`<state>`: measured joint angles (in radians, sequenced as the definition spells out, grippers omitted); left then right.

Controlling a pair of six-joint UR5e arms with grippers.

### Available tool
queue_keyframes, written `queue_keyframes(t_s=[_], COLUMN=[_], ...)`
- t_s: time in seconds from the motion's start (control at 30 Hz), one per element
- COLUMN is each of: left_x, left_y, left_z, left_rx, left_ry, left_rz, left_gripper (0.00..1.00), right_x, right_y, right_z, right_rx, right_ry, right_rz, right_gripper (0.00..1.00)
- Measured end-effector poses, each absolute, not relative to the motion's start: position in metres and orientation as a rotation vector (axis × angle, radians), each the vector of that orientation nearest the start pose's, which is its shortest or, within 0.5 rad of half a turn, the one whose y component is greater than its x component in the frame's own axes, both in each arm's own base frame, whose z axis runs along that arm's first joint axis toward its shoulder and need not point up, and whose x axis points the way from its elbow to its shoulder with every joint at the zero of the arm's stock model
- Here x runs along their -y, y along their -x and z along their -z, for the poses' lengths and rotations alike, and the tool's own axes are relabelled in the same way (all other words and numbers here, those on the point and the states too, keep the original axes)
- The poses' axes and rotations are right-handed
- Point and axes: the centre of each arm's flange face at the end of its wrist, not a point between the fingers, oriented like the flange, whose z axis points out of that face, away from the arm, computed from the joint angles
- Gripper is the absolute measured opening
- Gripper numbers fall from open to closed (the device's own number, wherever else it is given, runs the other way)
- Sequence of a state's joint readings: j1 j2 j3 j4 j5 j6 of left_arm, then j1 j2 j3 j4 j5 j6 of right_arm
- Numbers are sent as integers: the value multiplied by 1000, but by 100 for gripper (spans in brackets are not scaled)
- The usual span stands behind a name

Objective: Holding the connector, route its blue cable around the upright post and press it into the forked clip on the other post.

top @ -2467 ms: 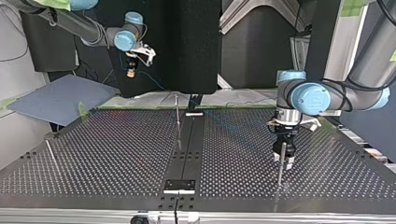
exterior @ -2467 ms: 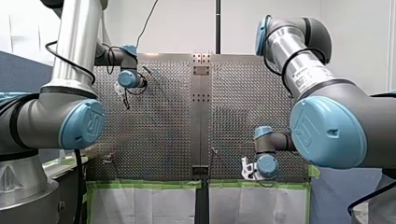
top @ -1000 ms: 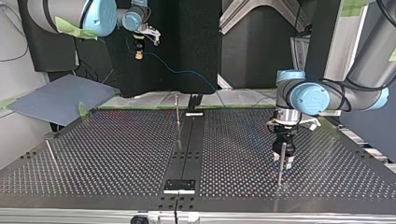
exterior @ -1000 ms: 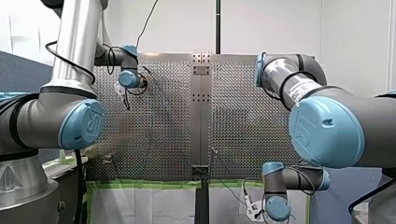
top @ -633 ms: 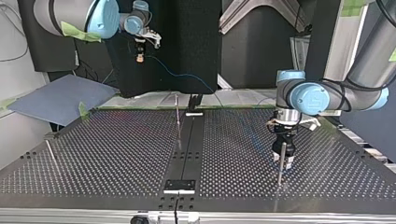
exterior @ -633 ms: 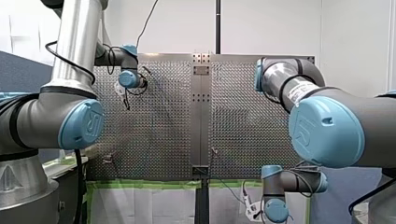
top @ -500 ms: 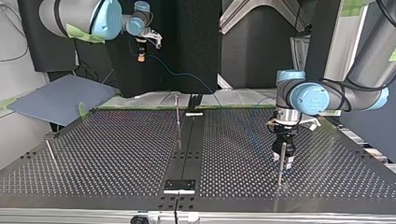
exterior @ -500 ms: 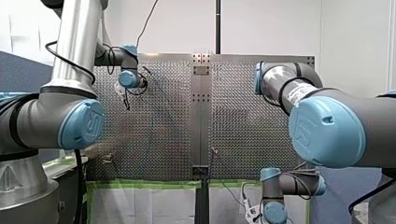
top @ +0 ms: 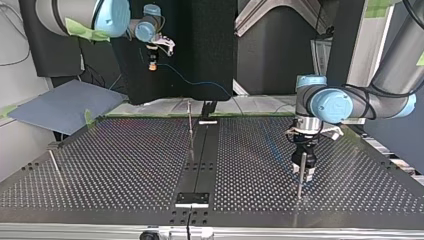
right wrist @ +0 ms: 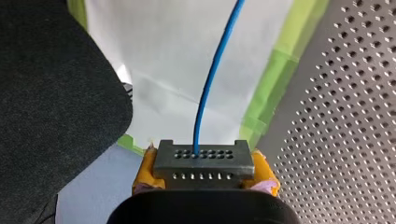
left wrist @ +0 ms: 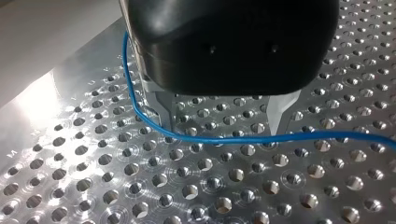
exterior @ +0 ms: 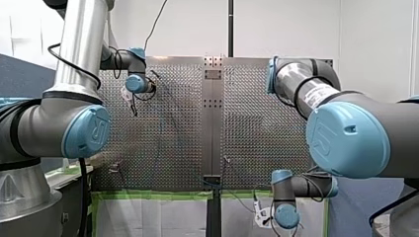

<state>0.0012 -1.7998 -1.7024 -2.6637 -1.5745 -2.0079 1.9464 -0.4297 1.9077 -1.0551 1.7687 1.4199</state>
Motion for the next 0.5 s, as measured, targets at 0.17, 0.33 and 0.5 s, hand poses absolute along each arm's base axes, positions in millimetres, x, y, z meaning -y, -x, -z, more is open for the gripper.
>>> queue_keyframes(t_s=[0.17, 0.33, 0.5], left_x=[132, 132, 131], left_y=[-574, -574, -573], left_z=[-350, -350, -350], left_rx=[-1430, -1432, -1434], left_ry=[322, 327, 332], left_rz=[353, 347, 342], left_gripper=[97, 97, 97], right_x=[392, 391, 391], right_y=[-274, -269, -261], right_z=[164, 147, 130], right_rx=[1185, 1209, 1244], right_ry=[-1737, -1686, -1630], right_rz=[-949, -987, -1027], right_gripper=[0, 0, 0])
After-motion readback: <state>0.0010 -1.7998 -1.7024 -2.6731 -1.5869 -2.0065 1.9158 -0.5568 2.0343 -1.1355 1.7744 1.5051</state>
